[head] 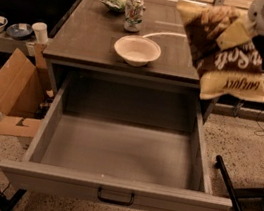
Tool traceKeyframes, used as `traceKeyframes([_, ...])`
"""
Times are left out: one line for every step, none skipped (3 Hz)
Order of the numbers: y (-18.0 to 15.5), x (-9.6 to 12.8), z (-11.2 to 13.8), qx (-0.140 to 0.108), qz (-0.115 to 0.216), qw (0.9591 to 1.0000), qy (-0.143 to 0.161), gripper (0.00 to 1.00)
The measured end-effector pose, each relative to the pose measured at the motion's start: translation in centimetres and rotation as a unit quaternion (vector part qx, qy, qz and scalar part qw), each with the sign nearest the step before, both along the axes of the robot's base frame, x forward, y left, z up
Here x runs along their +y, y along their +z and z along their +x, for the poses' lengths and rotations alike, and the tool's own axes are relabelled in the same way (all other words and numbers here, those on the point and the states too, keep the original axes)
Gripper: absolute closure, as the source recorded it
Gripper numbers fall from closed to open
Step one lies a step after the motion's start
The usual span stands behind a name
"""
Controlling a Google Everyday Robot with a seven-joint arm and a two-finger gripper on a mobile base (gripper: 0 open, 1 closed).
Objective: Pick brown chip bag from top drawer and place on counter
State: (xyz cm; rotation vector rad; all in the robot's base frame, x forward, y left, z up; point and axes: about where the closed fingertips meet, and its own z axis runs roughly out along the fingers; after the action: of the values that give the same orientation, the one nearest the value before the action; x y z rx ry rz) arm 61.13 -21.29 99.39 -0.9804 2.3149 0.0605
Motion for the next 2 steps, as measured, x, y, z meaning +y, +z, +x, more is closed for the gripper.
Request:
traceKeyframes([4.34, -0.14, 0.91, -0.043, 0.007, 0.9990, -0.005, 1.00])
traceKeyframes([4.34, -0.14, 0.91, -0.043, 0.007, 0.9990, -0.005, 1.00])
